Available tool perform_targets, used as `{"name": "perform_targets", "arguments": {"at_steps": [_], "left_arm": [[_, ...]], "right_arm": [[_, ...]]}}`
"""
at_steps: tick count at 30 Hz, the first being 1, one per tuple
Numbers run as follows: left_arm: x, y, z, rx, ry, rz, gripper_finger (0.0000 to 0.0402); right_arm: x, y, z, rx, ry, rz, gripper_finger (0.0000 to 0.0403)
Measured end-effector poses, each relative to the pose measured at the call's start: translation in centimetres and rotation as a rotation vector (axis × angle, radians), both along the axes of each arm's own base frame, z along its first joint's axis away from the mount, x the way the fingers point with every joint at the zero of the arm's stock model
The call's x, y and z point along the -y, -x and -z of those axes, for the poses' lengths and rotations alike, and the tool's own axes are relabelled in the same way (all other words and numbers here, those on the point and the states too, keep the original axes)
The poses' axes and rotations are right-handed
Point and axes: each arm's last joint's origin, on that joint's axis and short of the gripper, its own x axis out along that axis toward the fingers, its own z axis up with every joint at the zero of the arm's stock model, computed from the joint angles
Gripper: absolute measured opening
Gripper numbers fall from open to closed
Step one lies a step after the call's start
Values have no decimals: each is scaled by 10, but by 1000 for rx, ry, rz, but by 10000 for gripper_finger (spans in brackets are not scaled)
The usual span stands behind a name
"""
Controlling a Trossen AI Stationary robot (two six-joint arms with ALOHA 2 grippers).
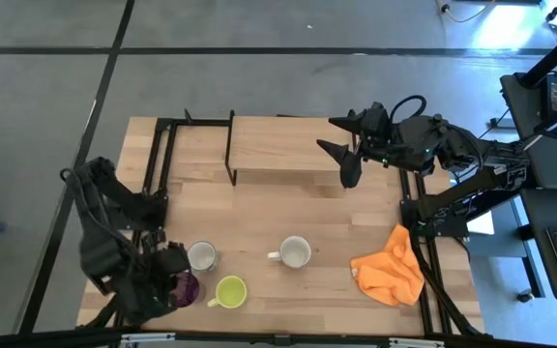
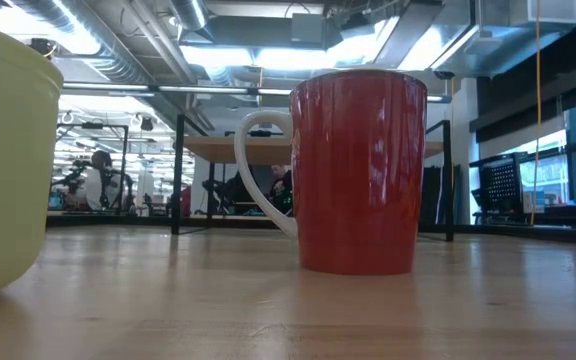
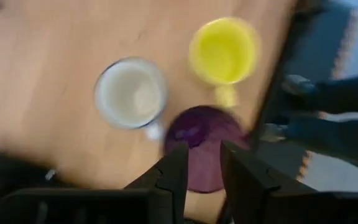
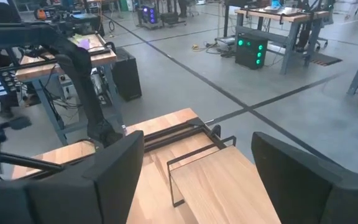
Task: Stack small to large cups/mugs on shelf
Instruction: Put the violet cup on the shelf
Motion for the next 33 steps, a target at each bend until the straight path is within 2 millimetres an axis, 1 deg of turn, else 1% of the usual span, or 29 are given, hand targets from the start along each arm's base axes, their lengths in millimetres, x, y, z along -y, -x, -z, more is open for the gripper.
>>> {"name": "perform_targets", "arguments": {"at_steps": [4,7,12,18,22,30,33], "left_arm": [[3,3,11,-46,23,-94,110],[6,7,16,-51,13,-114,128],[7,11,35,-86,-36,-151,155],[6,14,53,-126,-101,-141,159],[6,15,55,-104,-121,-116,159],[0,21,51,-52,-44,-96,158],[-2,23,51,-50,-44,-79,158]], "right_arm": [[-2,0,0,-5,-8,-47,299],[-3,-1,1,-9,-21,-99,299],[-6,-1,1,-14,-45,-187,299],[-6,-1,4,-30,-68,-194,299],[-6,-2,9,-76,-80,-187,299],[-7,-8,14,-100,-85,-184,299],[-8,-12,16,-106,-84,-183,299]]}}
